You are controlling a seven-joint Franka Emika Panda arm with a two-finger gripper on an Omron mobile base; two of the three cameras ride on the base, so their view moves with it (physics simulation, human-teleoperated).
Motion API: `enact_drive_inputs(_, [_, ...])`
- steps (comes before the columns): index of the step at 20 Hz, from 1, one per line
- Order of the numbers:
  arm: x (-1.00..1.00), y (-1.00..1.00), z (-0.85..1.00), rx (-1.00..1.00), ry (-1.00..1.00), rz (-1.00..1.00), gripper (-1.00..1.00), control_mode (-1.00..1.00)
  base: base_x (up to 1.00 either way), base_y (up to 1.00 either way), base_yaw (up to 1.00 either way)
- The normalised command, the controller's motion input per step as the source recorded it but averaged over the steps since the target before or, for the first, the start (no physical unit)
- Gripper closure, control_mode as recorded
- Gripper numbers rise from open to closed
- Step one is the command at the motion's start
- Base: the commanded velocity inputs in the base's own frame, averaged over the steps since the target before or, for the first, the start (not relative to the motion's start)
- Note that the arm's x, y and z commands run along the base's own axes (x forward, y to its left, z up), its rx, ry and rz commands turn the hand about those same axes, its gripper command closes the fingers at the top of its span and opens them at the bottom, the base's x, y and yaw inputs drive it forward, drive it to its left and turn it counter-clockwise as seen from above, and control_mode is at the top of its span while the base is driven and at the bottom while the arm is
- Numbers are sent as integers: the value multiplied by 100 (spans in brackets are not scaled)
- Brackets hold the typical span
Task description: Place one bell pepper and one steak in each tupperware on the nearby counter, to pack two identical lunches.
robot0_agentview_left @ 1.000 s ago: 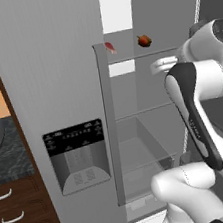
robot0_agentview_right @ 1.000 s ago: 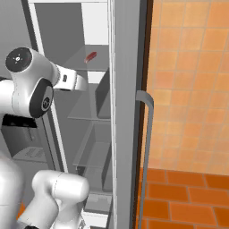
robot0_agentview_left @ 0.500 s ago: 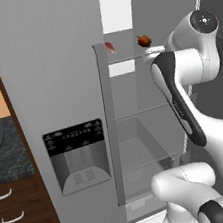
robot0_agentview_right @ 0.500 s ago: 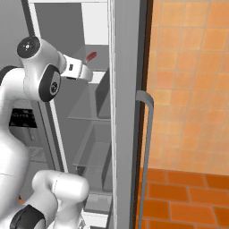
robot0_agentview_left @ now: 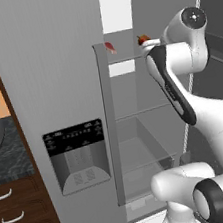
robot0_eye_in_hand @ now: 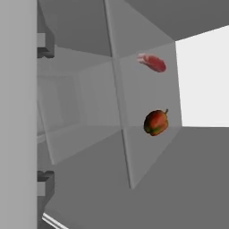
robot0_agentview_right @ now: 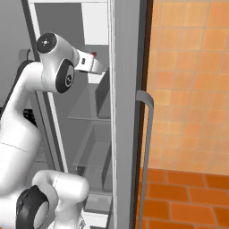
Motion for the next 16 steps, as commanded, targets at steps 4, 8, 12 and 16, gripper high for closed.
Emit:
enact_drive_inputs(4, [60, -7, 0, 0, 0, -4, -100, -100, 0, 0, 0])
enact_drive_inputs(8, [54, -11, 1, 0, 0, -4, -100, -100, 0, 0, 0])
enact_drive_inputs(12, [54, -13, 0, 0, 2, -2, -100, -100, 0, 0, 0])
enact_drive_inputs(16, [55, -13, 0, 0, 3, 0, -100, -100, 0, 0, 0])
